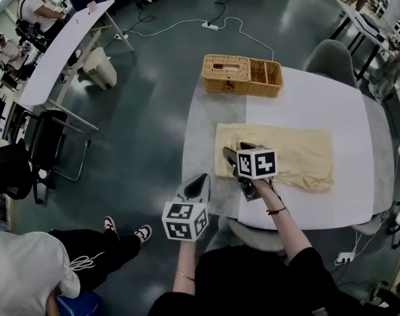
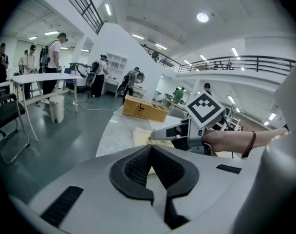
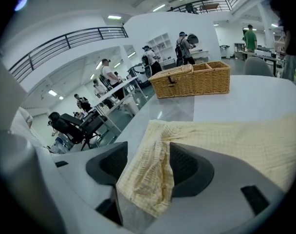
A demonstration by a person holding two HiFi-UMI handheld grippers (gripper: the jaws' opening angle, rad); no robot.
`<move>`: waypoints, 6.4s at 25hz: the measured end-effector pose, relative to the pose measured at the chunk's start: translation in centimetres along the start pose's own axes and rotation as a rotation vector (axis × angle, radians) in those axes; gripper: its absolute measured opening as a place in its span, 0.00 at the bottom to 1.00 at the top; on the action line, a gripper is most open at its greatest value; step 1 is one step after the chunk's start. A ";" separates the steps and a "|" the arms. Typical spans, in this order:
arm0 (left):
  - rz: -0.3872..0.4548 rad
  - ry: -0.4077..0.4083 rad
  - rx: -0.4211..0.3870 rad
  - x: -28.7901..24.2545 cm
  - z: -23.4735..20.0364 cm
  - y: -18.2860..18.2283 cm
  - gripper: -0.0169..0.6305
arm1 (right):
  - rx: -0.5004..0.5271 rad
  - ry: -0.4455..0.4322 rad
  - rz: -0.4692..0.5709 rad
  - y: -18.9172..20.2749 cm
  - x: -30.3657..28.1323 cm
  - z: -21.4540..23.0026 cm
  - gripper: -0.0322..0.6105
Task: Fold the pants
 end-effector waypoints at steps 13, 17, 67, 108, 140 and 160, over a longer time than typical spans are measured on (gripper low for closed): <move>-0.002 0.041 -0.085 -1.4 4.8 -2.7 0.04 | -0.021 -0.234 0.173 1.6 7.7 2.8 0.11; -0.008 0.057 -0.104 -2.4 7.1 -3.1 0.04 | -0.018 -0.182 0.196 2.7 9.9 5.4 0.08; -0.184 0.164 -0.202 -16.5 23.9 -2.9 0.04 | -0.355 0.183 0.161 13.3 17.2 35.0 0.37; -0.089 0.059 -0.169 -12.3 21.5 -3.6 0.04 | -0.286 0.067 0.140 10.6 19.5 31.5 0.10; -0.028 0.102 -0.125 -4.2 8.9 -2.7 0.04 | -0.256 0.076 0.249 2.4 21.5 15.2 0.10; -0.007 0.083 -0.088 -1.1 2.5 -1.9 0.04 | -0.135 0.024 0.270 -2.0 18.4 6.1 0.10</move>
Point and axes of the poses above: the fingertips, and each gripper's own axes: x backward along the fingers, z to its right, y out of its underside, the point moved 4 cm from there along x, backward along the fingers, and after that the axes turned 15 degrees about -z, right-handed, at the moved point
